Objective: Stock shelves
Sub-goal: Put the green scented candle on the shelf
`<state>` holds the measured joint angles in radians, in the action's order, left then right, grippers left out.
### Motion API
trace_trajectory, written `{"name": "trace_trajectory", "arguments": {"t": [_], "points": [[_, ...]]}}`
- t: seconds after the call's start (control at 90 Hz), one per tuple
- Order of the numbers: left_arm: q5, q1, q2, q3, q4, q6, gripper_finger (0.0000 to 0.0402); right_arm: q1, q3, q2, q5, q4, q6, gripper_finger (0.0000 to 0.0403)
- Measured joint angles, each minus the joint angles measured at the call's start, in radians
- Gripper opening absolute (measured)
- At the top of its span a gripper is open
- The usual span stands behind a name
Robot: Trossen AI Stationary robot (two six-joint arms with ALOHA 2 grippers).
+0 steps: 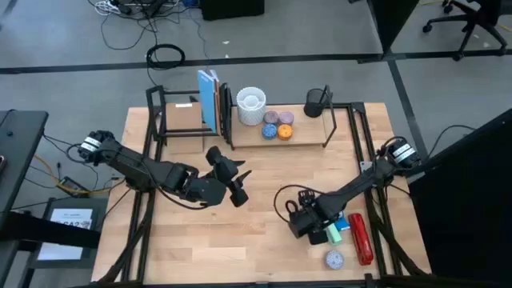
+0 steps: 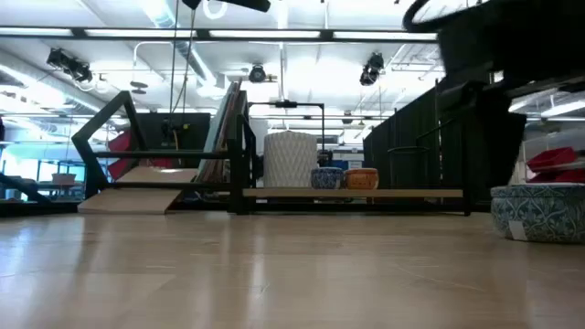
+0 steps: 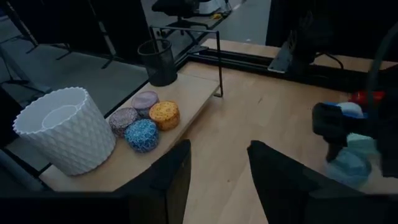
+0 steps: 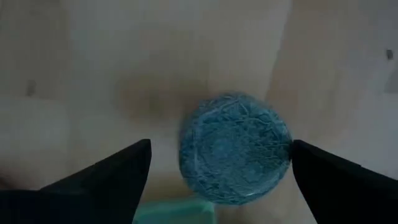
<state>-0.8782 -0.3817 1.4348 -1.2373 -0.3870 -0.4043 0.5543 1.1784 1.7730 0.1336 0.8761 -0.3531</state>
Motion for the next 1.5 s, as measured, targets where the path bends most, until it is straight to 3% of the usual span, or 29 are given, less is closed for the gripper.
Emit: {"name": "trace_trajectory", "arguments": {"t": [0.211,0.422,0.589,0.756,0.922,1.144,1.267,1.5], "points": [[0.0,0.0,0.028,0.0,0.0,0.004,0.0142,0.002,-0.076,0.002,0.001,-0.046,-0.076,0.0334],[0.002,0.0,0.067,0.0,0.0,0.001,0.0142,-0.033,-0.066,0.0,-0.006,-0.098,-0.049,0.0254],[0.004,0.0,0.071,0.0,0.0,0.001,0.0142,-0.126,-0.047,-0.008,-0.029,-0.033,0.032,0.0252],[0.004,0.0,0.068,0.0,0.0,0.005,0.0142,-0.314,-0.006,-0.124,0.018,0.037,0.195,0.0252],[0.004,0.0,0.067,0.0,0.0,0.005,0.0142,-0.625,0.004,-0.254,0.037,0.042,0.379,0.0252],[0.004,0.0,0.067,0.0,0.002,0.006,0.0142,-1.016,0.003,-0.244,-0.017,-0.04,0.516,0.0252],[0.003,0.0,0.067,0.0,0.01,0.006,0.0142,-1.1,0.002,-0.2,-0.015,-0.075,0.524,0.0252],[0.003,0.0,0.066,0.0,0.025,0.008,0.0142,-1.135,0.002,-0.141,0.069,-0.135,0.53,0.0252]]}}
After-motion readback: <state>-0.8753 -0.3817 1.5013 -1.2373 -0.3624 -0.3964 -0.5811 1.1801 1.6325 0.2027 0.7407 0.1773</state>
